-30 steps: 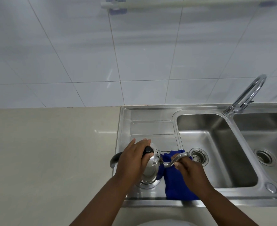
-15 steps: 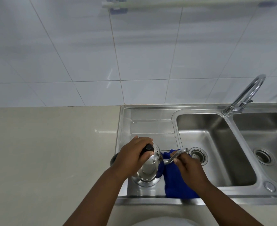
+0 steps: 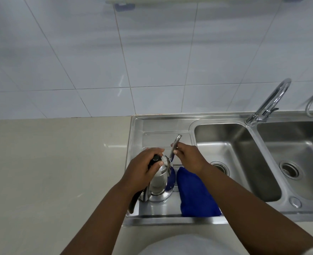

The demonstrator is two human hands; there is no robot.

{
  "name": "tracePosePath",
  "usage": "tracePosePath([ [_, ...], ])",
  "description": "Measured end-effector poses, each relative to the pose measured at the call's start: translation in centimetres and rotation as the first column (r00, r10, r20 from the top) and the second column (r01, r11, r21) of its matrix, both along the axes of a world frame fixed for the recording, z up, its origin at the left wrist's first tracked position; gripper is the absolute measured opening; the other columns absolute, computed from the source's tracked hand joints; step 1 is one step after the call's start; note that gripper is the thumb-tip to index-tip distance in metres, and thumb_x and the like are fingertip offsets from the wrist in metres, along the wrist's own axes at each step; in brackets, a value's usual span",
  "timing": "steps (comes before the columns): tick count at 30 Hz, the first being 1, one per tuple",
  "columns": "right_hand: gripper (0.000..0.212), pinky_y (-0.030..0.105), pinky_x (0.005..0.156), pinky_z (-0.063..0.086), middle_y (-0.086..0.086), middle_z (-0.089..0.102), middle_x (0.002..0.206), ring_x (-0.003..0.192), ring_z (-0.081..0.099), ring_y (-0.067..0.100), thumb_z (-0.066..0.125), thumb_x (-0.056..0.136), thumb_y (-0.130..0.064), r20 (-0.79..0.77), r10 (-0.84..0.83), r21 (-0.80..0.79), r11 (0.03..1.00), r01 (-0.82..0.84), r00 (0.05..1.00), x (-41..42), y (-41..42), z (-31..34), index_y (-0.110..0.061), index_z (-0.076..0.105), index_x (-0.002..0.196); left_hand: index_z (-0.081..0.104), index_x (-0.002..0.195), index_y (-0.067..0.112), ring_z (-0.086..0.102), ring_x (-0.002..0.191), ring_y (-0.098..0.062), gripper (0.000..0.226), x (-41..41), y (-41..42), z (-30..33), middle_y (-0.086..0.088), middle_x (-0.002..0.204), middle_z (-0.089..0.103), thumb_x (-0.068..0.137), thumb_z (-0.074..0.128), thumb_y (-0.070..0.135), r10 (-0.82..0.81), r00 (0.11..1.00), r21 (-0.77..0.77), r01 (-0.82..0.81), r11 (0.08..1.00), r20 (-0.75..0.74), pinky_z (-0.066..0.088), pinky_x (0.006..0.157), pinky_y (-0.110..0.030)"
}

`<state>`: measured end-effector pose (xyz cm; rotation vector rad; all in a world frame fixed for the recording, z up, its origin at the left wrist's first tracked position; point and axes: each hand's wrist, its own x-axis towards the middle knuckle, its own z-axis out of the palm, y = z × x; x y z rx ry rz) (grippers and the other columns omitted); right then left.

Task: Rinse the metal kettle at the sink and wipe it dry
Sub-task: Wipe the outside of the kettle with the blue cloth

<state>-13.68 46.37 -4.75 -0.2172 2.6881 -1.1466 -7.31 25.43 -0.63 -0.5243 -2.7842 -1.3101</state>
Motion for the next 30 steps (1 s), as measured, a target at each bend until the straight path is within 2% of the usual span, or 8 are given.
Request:
tracePosePath([
  [5,0.043,0.035,0.103,0.041,0.006,0.061,0.133,0.126,0.051,0.024,0.057,0.093,-0.035,-0.077,-0.125,0.207,0.969,0.139,0.989,4.3,0.8,-2.9,-0.018,0.054,0.133,0.055,0.121,0.028,0.056,0.113,-0.002,0.027,0.2,0.6,-0.6,0.009,0.126,0.061,0.094,0.056,0.026,0.061,0.998,0.026,-0.061,0.998,-0.002,0.044,0.092,-0.011],
  [9,0.086,0.061,0.111,0.021,0.007,0.002,0.163,0.148,0.000,0.038,0.047,0.082,-0.066,0.031,-0.098,0.566,0.822,0.063,0.995,10.1,1.9,-8.5,-0.028,0.012,0.151,0.055,0.125,0.024,0.057,0.112,-0.004,0.031,0.3,1.3,-0.8,0.009,0.124,0.061,0.094,0.055,0.027,0.135,0.991,0.032,-0.135,0.990,-0.006,0.046,0.094,-0.017],
  [14,0.078,0.056,0.108,0.039,0.009,0.021,0.160,0.146,0.018,0.040,0.074,0.078,-0.020,-0.068,-0.065,0.507,0.857,0.090,0.996,10.5,3.3,-10.9,-0.023,0.037,0.146,0.054,0.128,0.022,0.056,0.112,-0.006,0.034,0.6,1.6,-1.0,0.007,0.121,0.061,0.094,0.056,0.025,0.175,0.985,0.042,-0.174,0.984,-0.006,0.046,0.095,-0.021],
  [16,0.066,0.053,0.109,0.039,0.011,0.035,0.155,0.145,0.026,0.037,0.071,0.080,-0.005,-0.119,-0.081,0.406,0.906,0.123,0.990,9.6,4.0,-10.6,-0.018,0.048,0.140,0.053,0.129,0.023,0.056,0.113,-0.006,0.034,0.6,1.6,-1.0,0.007,0.122,0.061,0.095,0.055,0.025,0.173,0.985,0.036,-0.173,0.984,-0.003,0.046,0.096,-0.021],
  [19,0.043,0.030,0.109,0.037,0.008,0.054,0.142,0.133,0.048,0.026,0.052,0.095,-0.008,-0.046,-0.292,-0.038,0.956,0.291,0.955,8.9,2.5,-8.3,-0.018,0.052,0.136,0.053,0.129,0.024,0.055,0.114,-0.005,0.035,0.5,1.6,-1.0,0.008,0.122,0.060,0.095,0.055,0.025,0.171,0.985,0.032,-0.171,0.985,-0.007,0.046,0.096,-0.022],
  [24,0.034,0.030,0.079,0.055,0.003,0.073,0.103,0.091,0.070,0.019,0.040,0.101,-0.022,0.518,-0.293,-0.532,0.626,0.571,0.804,8.4,-3.1,-4.3,-0.038,0.055,0.127,0.054,0.128,0.025,0.055,0.114,-0.006,0.036,0.5,1.7,-1.0,0.010,0.121,0.060,0.094,0.050,0.033,0.171,0.985,0.040,-0.170,0.985,-0.007,0.046,0.097,-0.026],
  [27,0.031,0.041,0.090,0.055,0.007,0.074,0.107,0.096,0.070,0.023,0.045,0.096,-0.042,0.593,-0.321,-0.555,0.501,0.663,0.739,7.7,-4.4,-2.0,-0.031,0.065,0.117,0.056,0.126,0.024,0.056,0.115,-0.008,0.038,0.6,1.7,-1.0,0.010,0.121,0.061,0.096,0.038,0.039,0.167,0.986,0.098,-0.164,0.982,-0.020,0.047,0.098,-0.028],
  [30,0.045,0.036,0.106,0.043,-0.003,0.064,0.130,0.121,0.058,0.013,0.043,0.092,-0.056,0.399,-0.276,-0.721,0.496,0.485,0.875,7.9,-5.8,0.8,-0.033,0.061,0.126,0.058,0.122,0.021,0.058,0.112,-0.015,0.037,0.7,1.7,-1.2,0.006,0.118,0.063,0.100,0.030,0.034,0.143,0.989,0.202,-0.136,0.970,-0.022,0.047,0.096,-0.030],
])
